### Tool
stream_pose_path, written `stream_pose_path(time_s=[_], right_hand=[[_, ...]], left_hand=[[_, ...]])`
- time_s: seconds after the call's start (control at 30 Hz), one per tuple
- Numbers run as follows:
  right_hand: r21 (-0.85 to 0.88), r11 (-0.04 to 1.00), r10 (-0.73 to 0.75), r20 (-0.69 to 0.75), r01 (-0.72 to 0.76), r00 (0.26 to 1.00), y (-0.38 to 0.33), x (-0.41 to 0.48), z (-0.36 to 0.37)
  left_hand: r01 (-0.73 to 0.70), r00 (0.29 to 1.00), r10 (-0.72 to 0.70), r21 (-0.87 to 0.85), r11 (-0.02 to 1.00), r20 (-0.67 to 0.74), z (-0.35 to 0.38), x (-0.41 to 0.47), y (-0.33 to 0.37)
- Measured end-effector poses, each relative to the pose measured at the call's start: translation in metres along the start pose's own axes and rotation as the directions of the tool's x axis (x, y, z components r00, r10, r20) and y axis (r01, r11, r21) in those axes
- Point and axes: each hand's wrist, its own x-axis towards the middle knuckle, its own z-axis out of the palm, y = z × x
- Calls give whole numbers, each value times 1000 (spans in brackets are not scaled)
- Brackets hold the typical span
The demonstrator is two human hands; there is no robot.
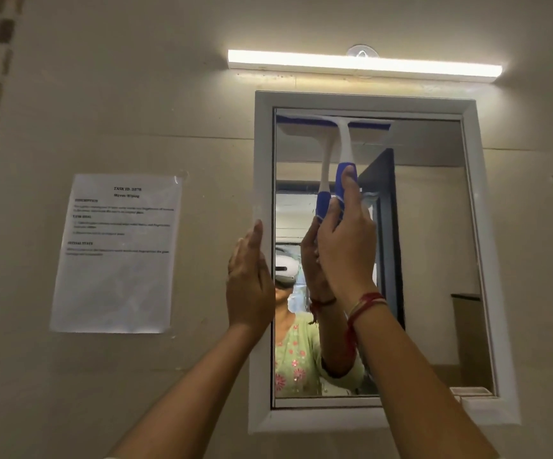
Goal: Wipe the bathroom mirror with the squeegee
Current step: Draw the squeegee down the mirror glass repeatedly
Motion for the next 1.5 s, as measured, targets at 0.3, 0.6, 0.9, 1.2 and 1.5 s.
stream_pose_path(time_s=[0.3,0.6,0.9,1.2,1.5], right_hand=[[-95,995,-31,19,33,999,10,-35,-10],[-89,996,-16,99,25,995,15,-80,-32],[-94,996,24,177,-7,984,24,-146,-58],[-113,992,88,235,-63,968,26,-202,-82],[-164,978,171,297,-126,940,23,-247,-107]], left_hand=[[16,1000,-16,-44,999,3,1,0,-1],[3,1000,-2,-68,998,12,0,-1,-1],[23,1000,-19,-136,990,25,-1,0,1],[1,1000,2,-183,983,12,-1,0,-1],[-17,1000,16,-91,996,-7,0,0,-1]])
